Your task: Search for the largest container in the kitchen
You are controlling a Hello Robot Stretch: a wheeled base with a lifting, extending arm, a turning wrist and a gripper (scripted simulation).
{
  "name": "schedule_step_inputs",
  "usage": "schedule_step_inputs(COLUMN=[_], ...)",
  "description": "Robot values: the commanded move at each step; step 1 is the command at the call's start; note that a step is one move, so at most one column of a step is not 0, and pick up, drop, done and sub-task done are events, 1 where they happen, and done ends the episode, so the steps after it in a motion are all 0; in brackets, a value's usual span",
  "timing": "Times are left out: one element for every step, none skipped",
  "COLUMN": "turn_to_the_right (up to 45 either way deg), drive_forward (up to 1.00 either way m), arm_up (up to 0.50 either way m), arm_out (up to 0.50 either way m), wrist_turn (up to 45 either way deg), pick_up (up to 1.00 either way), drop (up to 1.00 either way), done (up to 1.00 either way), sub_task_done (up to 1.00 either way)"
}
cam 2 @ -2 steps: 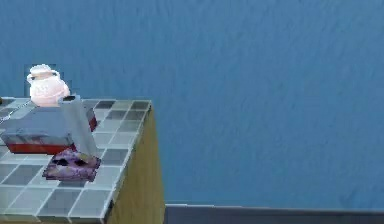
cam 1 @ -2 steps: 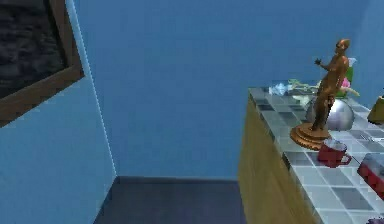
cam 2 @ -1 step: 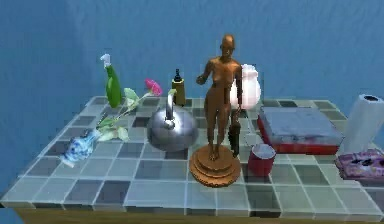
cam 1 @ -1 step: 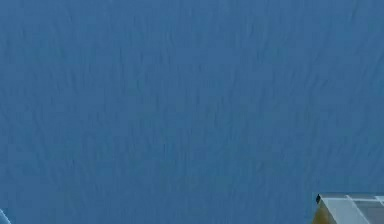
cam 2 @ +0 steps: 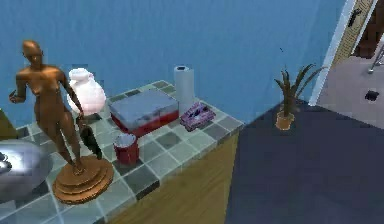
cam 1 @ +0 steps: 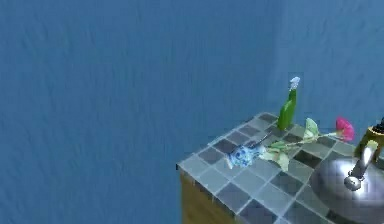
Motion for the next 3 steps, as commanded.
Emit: schedule_step_inputs(turn_to_the_right=[45.0, 45.0, 45.0], drive_forward=[0.00, 0.00, 0.00], arm_up=[0.00, 0.00, 0.00], arm_out=[0.00, 0.00, 0.00], wrist_turn=[0.0, 0.0, 0.0], pick_up=[0.00, 0.00, 0.00], drop=[0.00, 0.00, 0.00], done=[0.00, 0.00, 0.00], sub_task_done=[0.00, 0.00, 0.00])
